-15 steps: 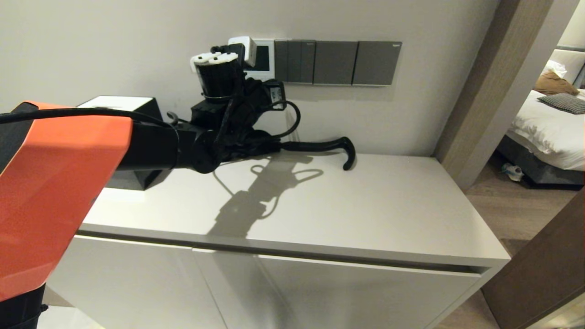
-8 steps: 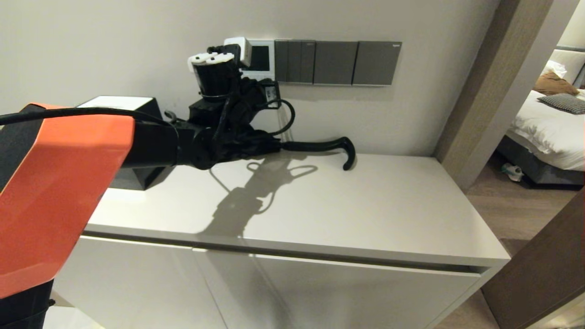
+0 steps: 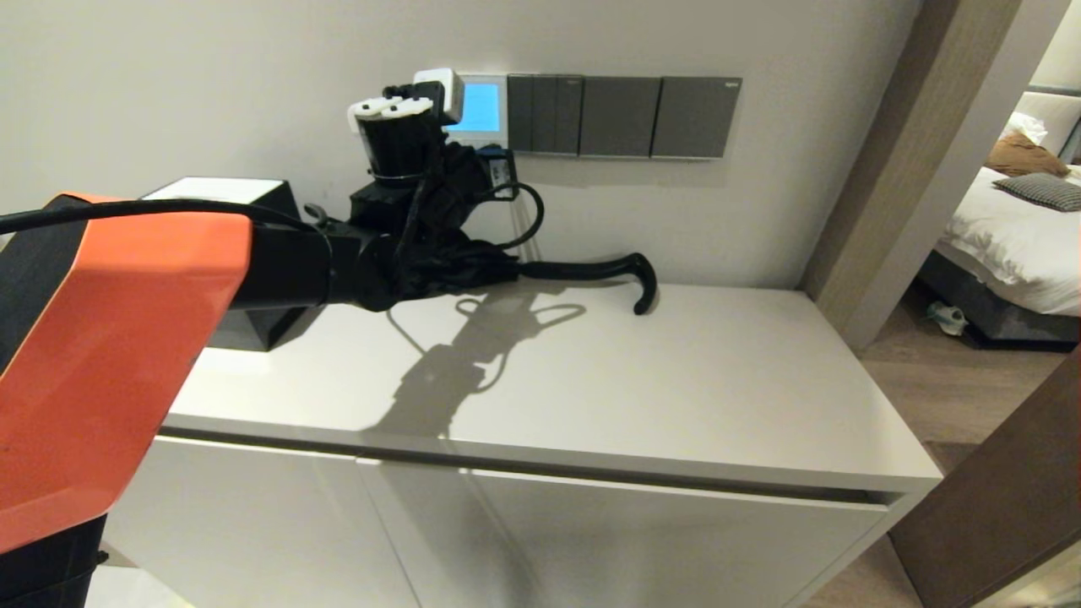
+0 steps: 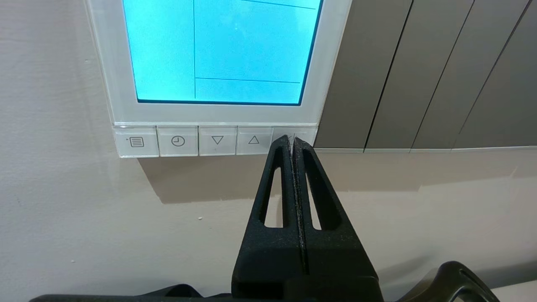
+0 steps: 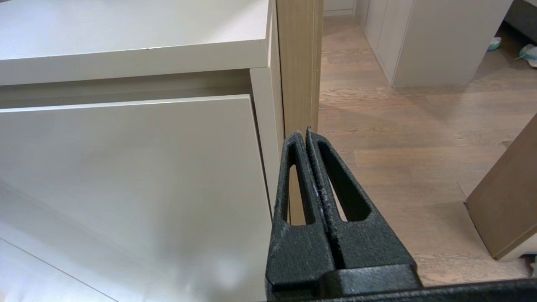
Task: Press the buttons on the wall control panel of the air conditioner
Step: Turn on the central air conditioner
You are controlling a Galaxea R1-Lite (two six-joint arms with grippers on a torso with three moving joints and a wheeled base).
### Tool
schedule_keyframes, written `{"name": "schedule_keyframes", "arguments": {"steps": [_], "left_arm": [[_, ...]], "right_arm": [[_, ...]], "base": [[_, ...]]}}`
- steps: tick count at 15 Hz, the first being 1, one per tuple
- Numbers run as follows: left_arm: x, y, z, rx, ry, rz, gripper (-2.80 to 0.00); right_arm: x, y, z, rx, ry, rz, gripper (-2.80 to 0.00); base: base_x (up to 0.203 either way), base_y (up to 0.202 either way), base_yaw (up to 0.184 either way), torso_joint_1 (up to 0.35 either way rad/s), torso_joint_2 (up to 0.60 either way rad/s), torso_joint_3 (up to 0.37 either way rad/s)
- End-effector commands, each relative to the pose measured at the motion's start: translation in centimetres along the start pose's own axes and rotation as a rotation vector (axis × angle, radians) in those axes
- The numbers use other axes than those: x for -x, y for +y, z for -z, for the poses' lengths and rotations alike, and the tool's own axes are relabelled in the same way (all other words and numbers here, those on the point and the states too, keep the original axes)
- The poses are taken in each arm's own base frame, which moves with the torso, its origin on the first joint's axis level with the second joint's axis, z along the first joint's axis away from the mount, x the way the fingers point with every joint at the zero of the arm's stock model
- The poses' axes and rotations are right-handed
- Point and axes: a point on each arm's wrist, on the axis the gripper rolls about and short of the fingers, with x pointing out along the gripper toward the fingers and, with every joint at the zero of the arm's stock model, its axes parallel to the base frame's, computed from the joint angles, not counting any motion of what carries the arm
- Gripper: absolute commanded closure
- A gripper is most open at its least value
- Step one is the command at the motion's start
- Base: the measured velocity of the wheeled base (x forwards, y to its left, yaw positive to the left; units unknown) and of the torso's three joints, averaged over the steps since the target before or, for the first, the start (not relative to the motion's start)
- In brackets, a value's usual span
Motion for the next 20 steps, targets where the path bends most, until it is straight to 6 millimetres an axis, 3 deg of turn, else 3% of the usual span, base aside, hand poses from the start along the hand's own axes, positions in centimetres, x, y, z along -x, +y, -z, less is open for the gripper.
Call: {"name": "schedule_keyframes", "arguments": {"steps": [1,8,20], "left_arm": [[0.26,-0.03,-0.31,0.002,-0.007,0.0,0.0],[1.25,-0.31,-0.92,0.0,-0.008,0.011,0.0],[0.6,-0.58,-0.19,-0.001,0.004,0.021,0.0]], "right_arm": [[-0.03,0.0,0.08,0.0,0.003,0.0,0.0],[-0.03,0.0,0.08,0.0,0.004,0.0,0.0],[-0.02,0.0,0.08,0.0,0.003,-0.001,0.0]], "base": [[0.0,0.0,0.0,0.0,0.0,0.0],[0.0,0.0,0.0,0.0,0.0,0.0],[0.0,0.0,0.0,0.0,0.0,0.0]]}}
